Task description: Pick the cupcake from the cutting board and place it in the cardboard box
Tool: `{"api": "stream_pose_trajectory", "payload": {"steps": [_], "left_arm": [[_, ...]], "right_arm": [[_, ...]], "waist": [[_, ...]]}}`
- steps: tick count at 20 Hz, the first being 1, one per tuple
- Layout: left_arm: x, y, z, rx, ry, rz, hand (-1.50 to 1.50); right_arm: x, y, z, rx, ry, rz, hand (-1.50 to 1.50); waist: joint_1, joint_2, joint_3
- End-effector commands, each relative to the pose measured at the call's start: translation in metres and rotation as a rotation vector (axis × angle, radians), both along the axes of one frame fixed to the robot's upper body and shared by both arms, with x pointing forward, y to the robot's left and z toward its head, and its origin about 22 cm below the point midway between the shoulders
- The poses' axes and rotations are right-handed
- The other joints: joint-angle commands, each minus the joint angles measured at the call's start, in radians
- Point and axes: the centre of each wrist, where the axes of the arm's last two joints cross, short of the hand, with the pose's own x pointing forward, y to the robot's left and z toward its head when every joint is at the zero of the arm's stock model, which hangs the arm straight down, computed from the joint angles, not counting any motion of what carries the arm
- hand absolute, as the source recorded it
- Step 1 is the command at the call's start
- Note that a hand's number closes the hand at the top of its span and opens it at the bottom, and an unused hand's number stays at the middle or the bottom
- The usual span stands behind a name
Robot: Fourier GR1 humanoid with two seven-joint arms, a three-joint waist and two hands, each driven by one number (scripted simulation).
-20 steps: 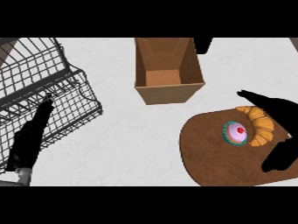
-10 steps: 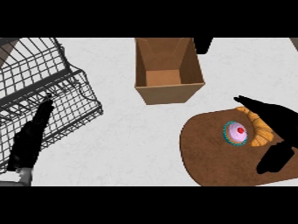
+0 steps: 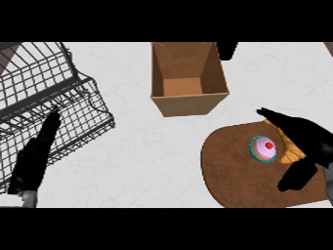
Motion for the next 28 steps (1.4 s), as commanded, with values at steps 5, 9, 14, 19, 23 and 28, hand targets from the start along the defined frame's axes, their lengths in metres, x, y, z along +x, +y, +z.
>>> {"api": "stream_pose_trajectory", "payload": {"steps": [5, 9, 14, 19, 23, 28], "left_arm": [[0.006, 0.008, -0.002, -0.011, 0.004, 0.009, 0.00], [0.022, -0.024, 0.005, -0.001, -0.005, -0.003, 0.00], [0.000, -0.003, 0.002, 0.005, 0.004, -0.001, 0.00], [0.006, 0.023, -0.008, -0.003, 0.006, -0.004, 0.00], [0.013, -0.016, 0.004, 0.002, -0.001, 0.000, 0.00], [-0.003, 0.006, 0.002, 0.000, 0.011, 0.012, 0.00]], "right_arm": [[-0.009, -0.002, -0.004, 0.033, -0.013, 0.001, -1.50], [0.008, 0.012, -0.018, 0.007, 0.015, 0.005, -1.50], [0.006, 0.008, -0.036, -0.033, 0.027, 0.023, -1.50], [0.008, 0.001, -0.038, 0.008, 0.059, 0.012, -1.50], [0.010, 0.005, -0.042, -0.016, -0.014, 0.035, 1.50], [0.006, 0.004, -0.046, -0.109, -0.186, 0.024, 1.50]], "waist": [[-0.003, 0.000, -0.001], [-0.002, 0.001, -0.001], [0.001, 0.001, -0.001], [0.000, 0.001, -0.001], [-0.001, 0.001, -0.001], [0.003, 0.000, -0.001]]}}
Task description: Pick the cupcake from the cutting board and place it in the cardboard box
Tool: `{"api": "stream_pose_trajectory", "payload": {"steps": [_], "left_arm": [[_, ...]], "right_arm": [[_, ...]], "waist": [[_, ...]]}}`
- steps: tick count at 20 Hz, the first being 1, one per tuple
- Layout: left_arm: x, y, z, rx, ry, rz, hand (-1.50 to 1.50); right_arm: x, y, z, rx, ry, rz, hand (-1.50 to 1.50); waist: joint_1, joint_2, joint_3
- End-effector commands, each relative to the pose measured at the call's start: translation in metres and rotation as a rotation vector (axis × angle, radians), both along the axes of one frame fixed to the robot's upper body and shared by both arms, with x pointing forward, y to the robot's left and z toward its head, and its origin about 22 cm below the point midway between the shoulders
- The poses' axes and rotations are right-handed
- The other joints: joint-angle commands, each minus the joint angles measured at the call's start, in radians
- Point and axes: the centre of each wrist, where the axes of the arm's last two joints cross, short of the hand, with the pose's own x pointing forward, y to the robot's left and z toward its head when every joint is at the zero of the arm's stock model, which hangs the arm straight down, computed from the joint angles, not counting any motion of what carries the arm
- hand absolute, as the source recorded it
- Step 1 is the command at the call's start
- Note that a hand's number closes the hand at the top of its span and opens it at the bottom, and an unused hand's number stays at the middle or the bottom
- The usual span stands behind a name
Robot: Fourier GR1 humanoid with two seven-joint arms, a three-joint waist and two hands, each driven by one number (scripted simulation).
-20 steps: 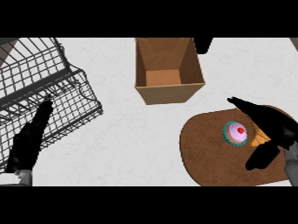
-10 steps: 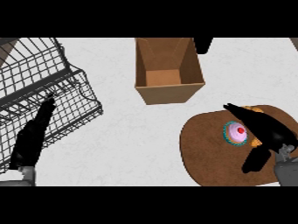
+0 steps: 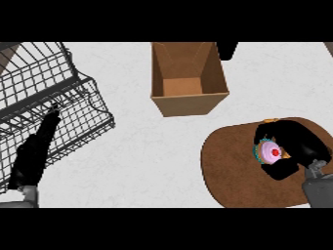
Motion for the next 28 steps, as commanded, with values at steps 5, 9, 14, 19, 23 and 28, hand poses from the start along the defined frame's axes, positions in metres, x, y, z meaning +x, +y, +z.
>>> {"api": "stream_pose_trajectory", "payload": {"steps": [5, 9, 14, 19, 23, 28], "left_arm": [[0.002, -0.003, -0.002, -0.002, -0.012, -0.008, 0.00], [-0.006, 0.007, 0.000, 0.010, 0.013, 0.023, 0.00], [-0.010, -0.004, -0.009, -0.026, 0.012, 0.039, 0.00], [-0.004, -0.008, 0.005, -0.002, -0.005, 0.025, 0.00], [-0.011, 0.013, -0.011, -0.010, 0.007, 0.014, 0.00], [-0.008, 0.013, -0.005, 0.008, 0.005, 0.008, 0.00]], "right_arm": [[-0.015, -0.001, -0.003, -0.048, -0.169, -0.118, 1.50], [-0.038, 0.003, -0.030, -0.164, -0.153, -0.549, 1.50], [-0.079, 0.039, -0.008, -0.221, -0.241, -0.753, 1.50], [-0.100, 0.072, 0.026, -0.237, -0.361, -0.831, 1.50], [-0.089, 0.088, 0.071, -0.010, -0.519, -0.727, 1.50], [-0.101, 0.108, 0.112, 0.191, -0.692, -0.615, 1.50]], "waist": [[-0.008, -0.001, -0.001], [-0.040, -0.010, -0.002], [-0.039, -0.010, -0.003], [-0.014, -0.004, -0.001], [-0.003, -0.001, -0.001], [0.001, -0.002, -0.001]]}}
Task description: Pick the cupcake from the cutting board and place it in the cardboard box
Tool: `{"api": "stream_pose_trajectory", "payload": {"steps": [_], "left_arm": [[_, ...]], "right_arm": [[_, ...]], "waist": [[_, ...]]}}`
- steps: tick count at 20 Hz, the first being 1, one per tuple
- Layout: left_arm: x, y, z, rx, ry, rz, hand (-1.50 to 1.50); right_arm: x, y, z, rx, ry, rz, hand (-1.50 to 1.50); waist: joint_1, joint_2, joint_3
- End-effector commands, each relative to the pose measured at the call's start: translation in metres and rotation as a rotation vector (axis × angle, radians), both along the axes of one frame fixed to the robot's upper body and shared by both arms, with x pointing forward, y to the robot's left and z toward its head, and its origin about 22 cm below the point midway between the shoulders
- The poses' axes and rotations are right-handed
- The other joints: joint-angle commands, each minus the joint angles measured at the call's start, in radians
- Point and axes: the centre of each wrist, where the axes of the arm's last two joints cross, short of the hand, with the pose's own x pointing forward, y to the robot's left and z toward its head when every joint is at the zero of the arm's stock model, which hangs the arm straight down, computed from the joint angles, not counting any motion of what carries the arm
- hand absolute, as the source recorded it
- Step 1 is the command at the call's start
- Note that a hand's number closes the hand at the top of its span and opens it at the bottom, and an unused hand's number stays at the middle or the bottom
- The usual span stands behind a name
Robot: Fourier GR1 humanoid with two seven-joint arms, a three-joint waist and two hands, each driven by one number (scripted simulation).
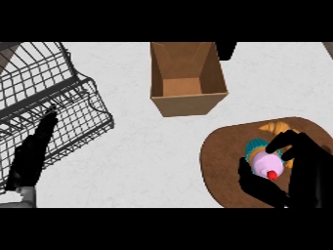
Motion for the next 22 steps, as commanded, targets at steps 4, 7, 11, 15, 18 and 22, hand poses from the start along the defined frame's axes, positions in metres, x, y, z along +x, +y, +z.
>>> {"api": "stream_pose_trajectory", "payload": {"steps": [4, 7, 11, 15, 18, 22], "left_arm": [[-0.004, 0.004, -0.005, -0.020, 0.004, -0.012, 0.00], [0.007, -0.008, 0.006, 0.009, 0.016, -0.025, 0.00], [0.012, -0.012, 0.012, -0.007, 0.021, -0.009, 0.00], [0.018, -0.011, -0.003, -0.002, -0.008, -0.028, 0.00], [0.002, -0.009, -0.005, -0.002, -0.013, -0.022, 0.00], [0.012, -0.007, 0.009, 0.009, 0.005, -0.023, 0.00]], "right_arm": [[0.013, 0.038, 0.041, 0.085, -0.189, 0.150, 1.50], [0.032, 0.052, 0.060, 0.090, -0.200, 0.184, 1.50], [0.064, 0.054, 0.073, 0.120, -0.200, 0.182, 1.50], [0.109, 0.080, 0.105, 0.112, -0.177, 0.154, 1.50], [0.137, 0.073, 0.079, 0.130, -0.147, 0.166, 1.50], [0.173, 0.078, 0.060, 0.145, -0.088, 0.156, 1.50]], "waist": [[0.012, 0.003, 0.000], [0.010, 0.004, 0.000], [0.009, 0.004, 0.000], [0.021, 0.008, -0.001], [0.016, 0.005, 0.000], [0.018, 0.007, 0.000]]}}
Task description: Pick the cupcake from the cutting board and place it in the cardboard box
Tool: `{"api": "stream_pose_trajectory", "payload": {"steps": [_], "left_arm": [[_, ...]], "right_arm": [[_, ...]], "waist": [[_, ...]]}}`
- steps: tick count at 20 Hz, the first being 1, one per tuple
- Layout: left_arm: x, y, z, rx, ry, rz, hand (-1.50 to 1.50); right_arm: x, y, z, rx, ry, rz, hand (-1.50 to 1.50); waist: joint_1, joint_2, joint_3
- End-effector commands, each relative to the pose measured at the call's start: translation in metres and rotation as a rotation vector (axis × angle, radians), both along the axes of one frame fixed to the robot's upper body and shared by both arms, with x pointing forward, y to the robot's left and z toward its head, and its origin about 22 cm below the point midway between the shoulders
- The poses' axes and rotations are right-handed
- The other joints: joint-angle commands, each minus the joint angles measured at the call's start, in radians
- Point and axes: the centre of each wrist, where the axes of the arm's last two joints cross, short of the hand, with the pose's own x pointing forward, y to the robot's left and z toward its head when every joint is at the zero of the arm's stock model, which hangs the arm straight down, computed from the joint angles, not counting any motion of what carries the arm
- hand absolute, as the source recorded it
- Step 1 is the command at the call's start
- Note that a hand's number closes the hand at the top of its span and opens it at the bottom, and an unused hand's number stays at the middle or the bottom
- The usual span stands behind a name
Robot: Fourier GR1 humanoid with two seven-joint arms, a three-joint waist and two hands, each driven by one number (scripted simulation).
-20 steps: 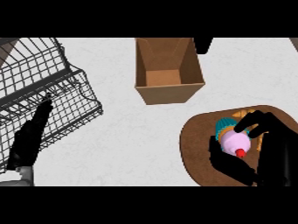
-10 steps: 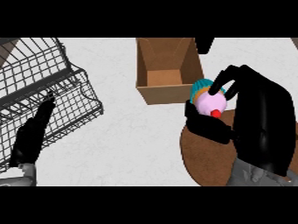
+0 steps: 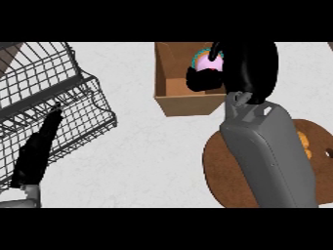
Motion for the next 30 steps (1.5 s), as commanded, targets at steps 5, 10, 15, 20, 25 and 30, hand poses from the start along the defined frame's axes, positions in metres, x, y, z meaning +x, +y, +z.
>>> {"api": "stream_pose_trajectory", "payload": {"steps": [5, 10, 15, 20, 25, 30], "left_arm": [[0.000, -0.001, 0.006, -0.006, 0.011, -0.013, 0.00], [0.000, -0.011, 0.011, 0.001, -0.003, -0.005, 0.00], [0.001, 0.001, 0.003, -0.001, 0.018, -0.040, 0.00], [0.004, -0.007, 0.002, 0.001, 0.018, -0.013, 0.00], [0.008, 0.009, 0.008, -0.014, 0.001, -0.003, 0.00], [-0.003, 0.002, 0.003, -0.017, 0.030, 0.015, 0.00]], "right_arm": [[0.073, 0.005, -0.035, 0.052, 0.115, -0.011, 1.50], [0.093, 0.005, -0.073, 0.035, 0.205, -0.061, 1.50], [0.108, 0.003, -0.096, 0.115, 0.211, -0.101, -1.50], [0.111, -0.008, -0.111, 0.203, 0.105, -0.081, -1.50], [0.113, -0.007, -0.082, 0.360, -0.180, -0.182, -1.50], [0.110, -0.041, -0.073, 0.539, -0.327, -0.205, -1.50]], "waist": [[0.012, 0.006, -0.001], [0.016, 0.007, -0.001], [0.030, 0.013, -0.001], [0.019, 0.010, -0.001], [0.017, 0.010, 0.000], [-0.007, 0.000, 0.001]]}}
